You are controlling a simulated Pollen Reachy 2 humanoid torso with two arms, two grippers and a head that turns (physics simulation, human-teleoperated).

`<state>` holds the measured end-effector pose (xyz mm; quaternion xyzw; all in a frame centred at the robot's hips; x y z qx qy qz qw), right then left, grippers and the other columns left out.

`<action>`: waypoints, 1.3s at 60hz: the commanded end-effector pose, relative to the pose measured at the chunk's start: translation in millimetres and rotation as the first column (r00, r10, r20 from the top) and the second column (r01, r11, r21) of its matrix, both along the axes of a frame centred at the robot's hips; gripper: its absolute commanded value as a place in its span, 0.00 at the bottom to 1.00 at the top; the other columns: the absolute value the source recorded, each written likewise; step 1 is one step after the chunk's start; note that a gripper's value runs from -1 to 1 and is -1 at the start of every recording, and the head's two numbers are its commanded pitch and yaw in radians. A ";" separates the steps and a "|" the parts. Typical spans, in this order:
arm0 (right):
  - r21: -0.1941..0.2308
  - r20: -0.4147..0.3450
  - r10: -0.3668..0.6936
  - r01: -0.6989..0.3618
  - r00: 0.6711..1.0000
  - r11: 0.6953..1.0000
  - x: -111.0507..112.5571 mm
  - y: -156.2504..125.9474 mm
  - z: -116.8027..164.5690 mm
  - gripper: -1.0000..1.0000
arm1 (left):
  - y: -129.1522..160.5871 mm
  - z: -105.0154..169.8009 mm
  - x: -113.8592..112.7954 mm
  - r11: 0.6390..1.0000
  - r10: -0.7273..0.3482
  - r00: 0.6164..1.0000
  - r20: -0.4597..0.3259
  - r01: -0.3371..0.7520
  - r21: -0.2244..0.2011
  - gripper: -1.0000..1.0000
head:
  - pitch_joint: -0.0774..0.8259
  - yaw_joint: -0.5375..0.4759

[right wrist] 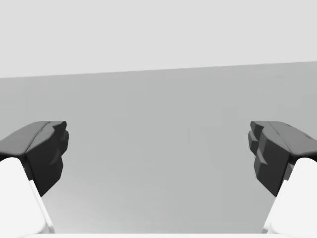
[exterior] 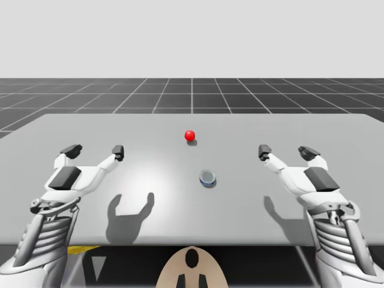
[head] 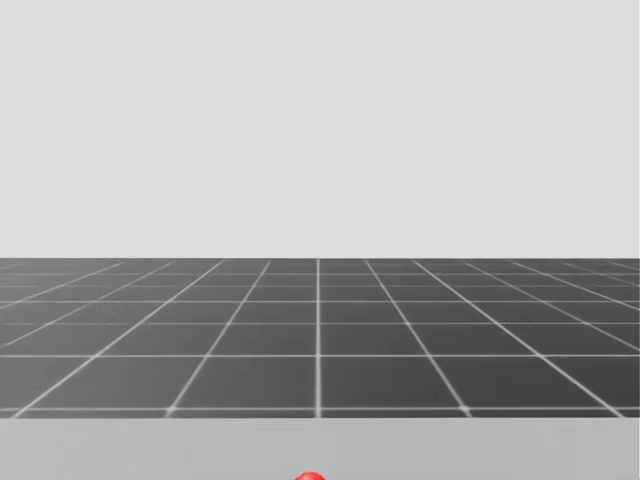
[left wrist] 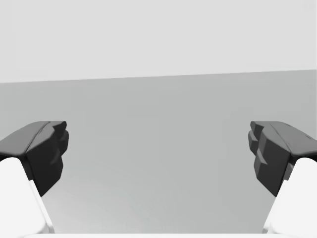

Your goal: Watch the red light. When it turns green, pick up the object.

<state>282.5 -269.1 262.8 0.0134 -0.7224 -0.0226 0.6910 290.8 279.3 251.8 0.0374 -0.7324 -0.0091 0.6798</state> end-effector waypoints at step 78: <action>-0.004 -0.043 0.020 -0.020 0.999 1.000 -1.8 -4.1 1.4 0.00 | 1.8 0.1 -0.2 1.000 -0.007 1.000 -0.004 0.007 -0.002 0.00 | 0.59 0.55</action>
